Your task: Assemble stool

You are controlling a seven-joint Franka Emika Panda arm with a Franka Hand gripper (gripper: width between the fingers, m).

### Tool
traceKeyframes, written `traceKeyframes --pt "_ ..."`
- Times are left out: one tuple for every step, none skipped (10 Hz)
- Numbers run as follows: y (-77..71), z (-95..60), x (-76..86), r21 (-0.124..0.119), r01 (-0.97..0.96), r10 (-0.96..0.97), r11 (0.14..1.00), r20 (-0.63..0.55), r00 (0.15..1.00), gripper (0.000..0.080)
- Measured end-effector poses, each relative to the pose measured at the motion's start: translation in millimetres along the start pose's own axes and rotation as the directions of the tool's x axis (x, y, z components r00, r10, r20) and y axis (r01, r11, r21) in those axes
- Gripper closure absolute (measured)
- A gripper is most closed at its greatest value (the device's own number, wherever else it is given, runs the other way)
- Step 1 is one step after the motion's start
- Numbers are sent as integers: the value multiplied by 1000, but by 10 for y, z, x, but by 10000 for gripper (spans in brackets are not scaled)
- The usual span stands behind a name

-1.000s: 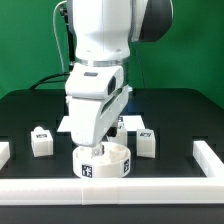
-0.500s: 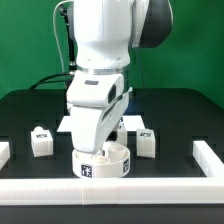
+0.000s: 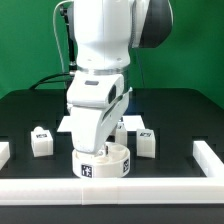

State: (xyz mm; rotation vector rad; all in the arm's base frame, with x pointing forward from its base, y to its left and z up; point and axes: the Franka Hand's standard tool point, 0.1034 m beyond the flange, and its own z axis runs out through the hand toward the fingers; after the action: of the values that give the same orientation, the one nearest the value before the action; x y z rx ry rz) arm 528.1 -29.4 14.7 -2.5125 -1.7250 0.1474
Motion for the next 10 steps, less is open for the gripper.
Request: traceKeyframes --pt "0 0 0 0 0 0 1000 0 1000 634" --pt "4 -4 1 -1 0 0 1000 0 1000 764" --pt "8 -11 2 -3 0 0 1000 -1 1000 764" --pt "9 -11 2 -3 0 0 1000 -1 1000 764" --pt "9 -11 2 -3 0 0 1000 -1 1000 764" --pt "9 -11 2 -3 0 0 1000 -1 1000 764" --pt "9 -12 2 -3 0 0 1000 -1 1000 764" --pt "9 -12 2 -3 0 0 1000 -1 1000 764" --pt "9 -12 2 -3 0 0 1000 -1 1000 764" --pt "9 -12 2 -3 0 0 1000 -1 1000 764"
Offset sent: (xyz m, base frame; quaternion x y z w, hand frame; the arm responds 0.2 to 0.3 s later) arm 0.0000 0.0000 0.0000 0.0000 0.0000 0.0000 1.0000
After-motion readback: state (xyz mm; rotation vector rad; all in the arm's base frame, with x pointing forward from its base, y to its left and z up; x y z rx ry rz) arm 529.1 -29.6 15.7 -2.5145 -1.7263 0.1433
